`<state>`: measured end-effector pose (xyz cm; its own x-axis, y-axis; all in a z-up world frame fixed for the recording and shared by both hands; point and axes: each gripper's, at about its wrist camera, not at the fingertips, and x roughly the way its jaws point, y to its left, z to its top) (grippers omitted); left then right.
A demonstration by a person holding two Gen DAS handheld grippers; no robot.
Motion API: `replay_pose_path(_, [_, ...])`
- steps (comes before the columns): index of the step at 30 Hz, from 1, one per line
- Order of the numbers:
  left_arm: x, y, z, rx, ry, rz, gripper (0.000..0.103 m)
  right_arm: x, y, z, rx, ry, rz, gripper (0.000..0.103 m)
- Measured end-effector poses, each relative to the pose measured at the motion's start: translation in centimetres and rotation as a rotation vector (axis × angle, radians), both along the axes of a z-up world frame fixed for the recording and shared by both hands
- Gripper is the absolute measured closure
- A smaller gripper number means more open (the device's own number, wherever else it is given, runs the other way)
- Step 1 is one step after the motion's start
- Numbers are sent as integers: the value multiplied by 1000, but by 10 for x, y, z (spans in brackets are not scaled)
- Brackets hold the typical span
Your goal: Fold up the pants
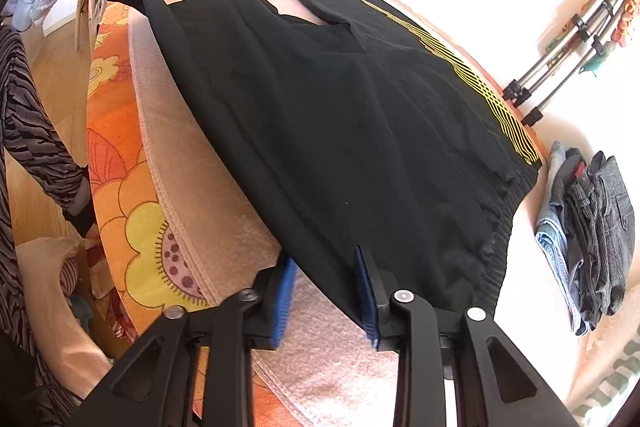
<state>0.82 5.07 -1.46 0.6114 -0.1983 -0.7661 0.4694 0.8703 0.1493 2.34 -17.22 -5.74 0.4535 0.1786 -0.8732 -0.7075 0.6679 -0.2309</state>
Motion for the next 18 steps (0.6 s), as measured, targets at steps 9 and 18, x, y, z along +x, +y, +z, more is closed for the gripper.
replay_pose_path(9, [59,3,37,-17,-107,21,103,42,-8,42,66,-86,-88,103])
replay_pose_path(18, [153,14,57,-42,-179,56,103,130,7,82,-21,-196,-110,103])
